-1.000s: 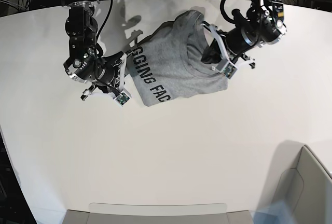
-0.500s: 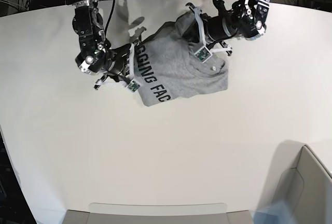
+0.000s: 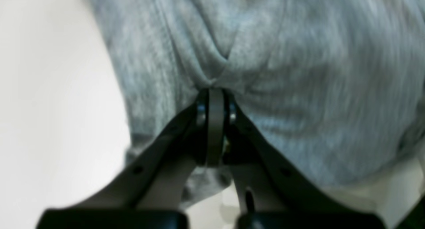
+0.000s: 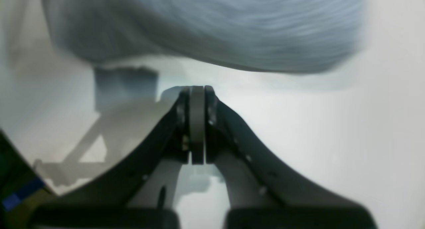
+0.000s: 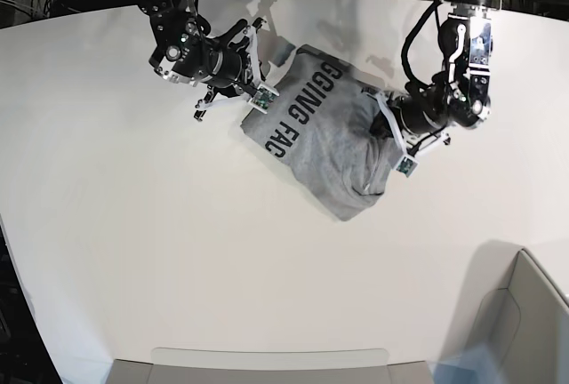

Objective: Fold the T-shirt properly

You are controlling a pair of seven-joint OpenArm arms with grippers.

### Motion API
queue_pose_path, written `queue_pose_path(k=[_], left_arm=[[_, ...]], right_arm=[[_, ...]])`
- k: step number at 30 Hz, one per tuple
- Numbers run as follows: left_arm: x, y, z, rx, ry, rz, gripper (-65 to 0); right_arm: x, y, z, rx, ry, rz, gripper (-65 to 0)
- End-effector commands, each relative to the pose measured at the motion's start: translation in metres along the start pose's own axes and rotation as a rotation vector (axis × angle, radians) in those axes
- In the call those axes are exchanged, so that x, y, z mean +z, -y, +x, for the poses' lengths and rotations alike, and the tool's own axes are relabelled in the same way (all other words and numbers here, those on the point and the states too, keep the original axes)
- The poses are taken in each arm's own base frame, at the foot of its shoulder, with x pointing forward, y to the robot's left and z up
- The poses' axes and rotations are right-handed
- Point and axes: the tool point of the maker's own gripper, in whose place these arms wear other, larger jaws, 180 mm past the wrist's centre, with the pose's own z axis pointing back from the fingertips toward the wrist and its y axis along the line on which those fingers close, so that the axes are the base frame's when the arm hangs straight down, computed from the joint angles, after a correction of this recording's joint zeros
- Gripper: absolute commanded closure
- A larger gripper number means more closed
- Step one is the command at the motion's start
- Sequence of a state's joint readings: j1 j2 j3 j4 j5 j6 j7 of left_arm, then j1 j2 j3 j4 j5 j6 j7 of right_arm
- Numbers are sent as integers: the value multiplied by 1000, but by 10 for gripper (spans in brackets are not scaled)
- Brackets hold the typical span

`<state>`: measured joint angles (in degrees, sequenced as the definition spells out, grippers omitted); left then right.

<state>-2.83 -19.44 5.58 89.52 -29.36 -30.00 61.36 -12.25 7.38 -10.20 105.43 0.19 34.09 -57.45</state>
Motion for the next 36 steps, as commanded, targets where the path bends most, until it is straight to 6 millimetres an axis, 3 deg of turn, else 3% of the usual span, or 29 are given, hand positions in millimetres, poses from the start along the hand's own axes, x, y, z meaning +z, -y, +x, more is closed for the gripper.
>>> queue_pose_path(k=[1,3,9,12,15,18,20,27,30,36], left_arm=[[4,-6,28,-14,67,8,0],[3,-14,46,-12,92,17,0],[6,-7,105,-25,201,0,0],[10,6,120,-28,245,-22,0],[18,27,130,-53,298,-49,0],[23,57,116,-57,318,-91,0],[27,81,103,-76,323,-125,0],[14,169,55,-203,209,-306,0],[1,175,30,-264,127,-297,0],[-15,132,-7,-350,-10,-118,0]], right_arm=[[9,1,4,27,26,-11,0],[18,0,2,37,30,-25,0],[36,5,-9,60,21,-64,0],[45,31,-15,-17,26,-137,0],[62,77,-22,-153,45,-277,0],[89,124,-38,-281,59,-426,0],[103,144,-47,-320,59,-490,0],[104,154,-73,-336,-4,-500,0],[102,154,-80,-364,-12,-499,0],[101,152,-82,-369,-18,-493,0]])
